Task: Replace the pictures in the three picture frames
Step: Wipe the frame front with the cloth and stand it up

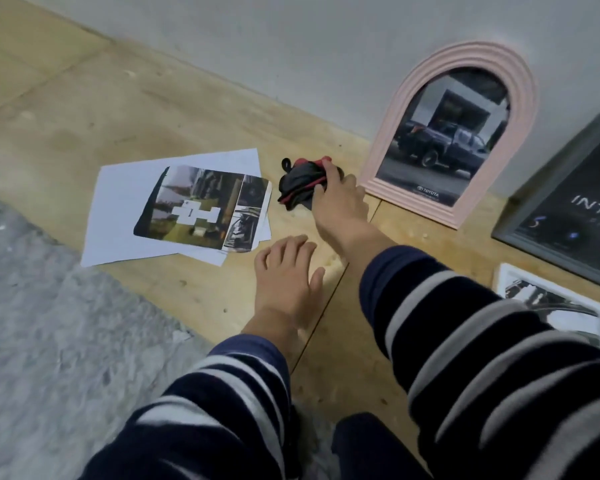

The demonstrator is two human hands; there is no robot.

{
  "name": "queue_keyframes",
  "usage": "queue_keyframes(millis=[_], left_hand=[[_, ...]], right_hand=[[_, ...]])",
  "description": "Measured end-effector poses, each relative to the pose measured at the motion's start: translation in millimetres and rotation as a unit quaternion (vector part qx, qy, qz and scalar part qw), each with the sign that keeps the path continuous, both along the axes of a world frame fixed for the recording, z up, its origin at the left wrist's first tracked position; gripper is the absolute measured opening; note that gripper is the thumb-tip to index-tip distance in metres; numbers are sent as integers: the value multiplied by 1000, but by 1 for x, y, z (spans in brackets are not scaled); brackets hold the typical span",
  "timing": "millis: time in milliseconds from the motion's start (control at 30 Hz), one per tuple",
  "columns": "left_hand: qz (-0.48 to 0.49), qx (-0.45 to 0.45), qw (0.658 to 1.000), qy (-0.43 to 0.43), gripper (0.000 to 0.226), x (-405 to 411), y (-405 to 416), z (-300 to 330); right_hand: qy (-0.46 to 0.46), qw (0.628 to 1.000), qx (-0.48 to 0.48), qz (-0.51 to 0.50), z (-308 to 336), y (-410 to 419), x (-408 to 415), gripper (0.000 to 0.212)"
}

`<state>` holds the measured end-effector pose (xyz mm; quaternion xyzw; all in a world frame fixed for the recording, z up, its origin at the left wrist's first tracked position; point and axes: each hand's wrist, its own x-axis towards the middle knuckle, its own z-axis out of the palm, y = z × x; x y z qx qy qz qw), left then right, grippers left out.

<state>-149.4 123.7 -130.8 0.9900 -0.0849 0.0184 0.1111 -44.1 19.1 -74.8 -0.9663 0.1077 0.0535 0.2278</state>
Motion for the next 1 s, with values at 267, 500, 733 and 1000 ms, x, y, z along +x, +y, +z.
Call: queue_keyframes(millis=[267,500,733,1000], left_hand=[[0,-34,998,-46,40,0,0,-3],[8,-23,999,-32,40,0,1,-3],[-23,9,999,-29,45,-2,1,-2],[-47,-12,999,9,58,-39,-83,28]], right_hand=[[58,989,-99,90,-10,25,38,40],[3,997,69,-30,1,4,16,36],[-7,953,276,-122,25,-70,-34,40],[-60,963,195,-175,51,-173,-98,43]])
